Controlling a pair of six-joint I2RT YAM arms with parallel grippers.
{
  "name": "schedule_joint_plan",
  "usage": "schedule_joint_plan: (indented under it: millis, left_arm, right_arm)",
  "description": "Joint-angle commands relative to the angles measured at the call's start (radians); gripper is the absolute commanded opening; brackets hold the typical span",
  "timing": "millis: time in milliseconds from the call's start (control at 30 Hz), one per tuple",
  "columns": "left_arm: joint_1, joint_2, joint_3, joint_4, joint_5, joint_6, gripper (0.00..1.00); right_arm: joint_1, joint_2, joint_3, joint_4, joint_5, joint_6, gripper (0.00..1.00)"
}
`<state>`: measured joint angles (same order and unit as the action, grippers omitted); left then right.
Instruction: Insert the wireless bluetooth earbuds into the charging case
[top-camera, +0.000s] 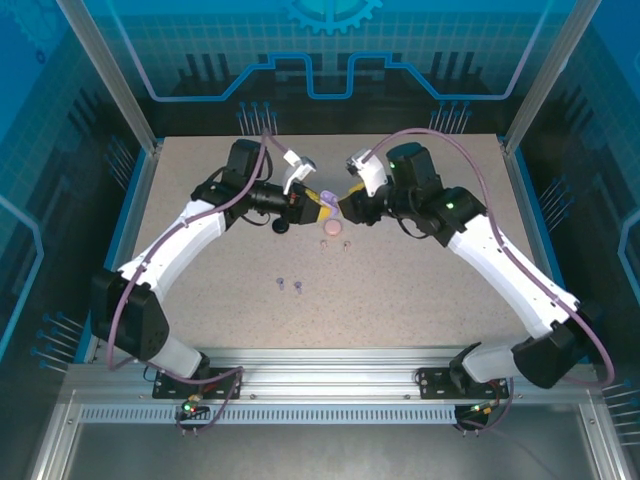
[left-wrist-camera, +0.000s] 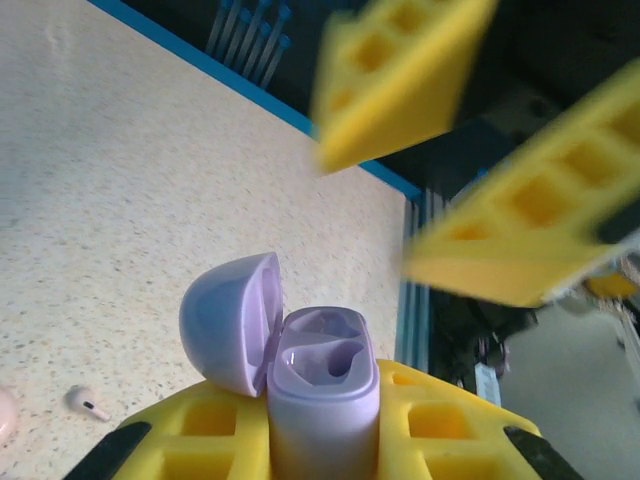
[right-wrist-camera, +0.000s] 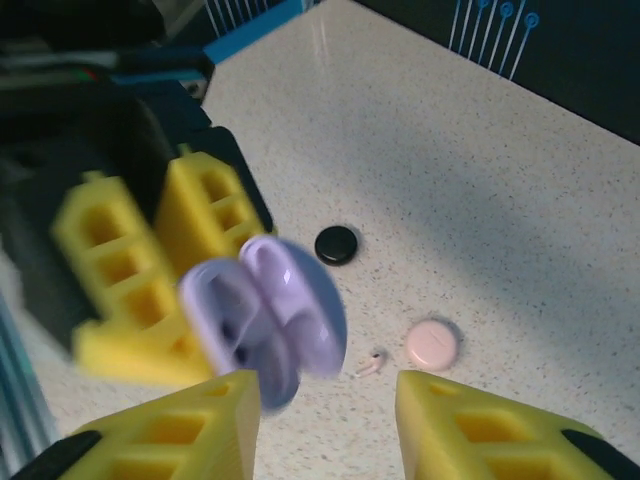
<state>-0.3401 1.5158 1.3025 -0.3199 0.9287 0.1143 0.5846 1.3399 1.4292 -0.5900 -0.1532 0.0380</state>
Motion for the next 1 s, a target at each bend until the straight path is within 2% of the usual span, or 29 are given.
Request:
schedule_joint_plan:
  millis: [0, 100, 200, 300, 433, 633, 767, 967]
  left_arm:
    - [0.062, -0.069, -0.078, 0.253, -0.023, -0.164, 0.00]
    - [0.102, -0.121, -0.166, 0.404, -0.093, -0.263, 0.00]
    - [0.133, -0.177, -0.246, 0.512, -0.177, -0.329, 0.00]
    - [0.149, -0.240, -0.324, 0.582, -0.259, -0.362, 0.00]
    - [0.166, -0.310, -0.397, 0.616, -0.358, -0.389, 0.00]
    - [0.222, -0.409, -0.479, 0.647, -0.489, -0.458, 0.00]
    - [0.271, -0.445, -0.498, 0.644, -0.523, -0.500, 0.00]
    - [0.335, -0.475, -0.528, 0.652, -0.587, -0.570, 0.00]
  right_arm:
    - [0.014, -0.104, -0.052, 0.033, 0.000, 0.112, 0.46]
    - [0.045, -0.145, -0.130, 0.066, 0.014, 0.203, 0.52]
    - [0.121, -0.143, -0.196, 0.105, 0.075, 0.277, 0.54]
    - [0.230, -0.084, -0.227, 0.124, 0.176, 0.348, 0.58]
    - [0.340, 0.050, -0.237, 0.174, 0.281, 0.447, 0.59]
    - [0.447, 0.324, -0.100, 0.131, 0.415, 0.571, 0.57]
    - [0.474, 0.500, 0.039, 0.024, 0.491, 0.678, 0.56]
    - [0.489, 0.681, 0.215, -0.108, 0.542, 0.782, 0.53]
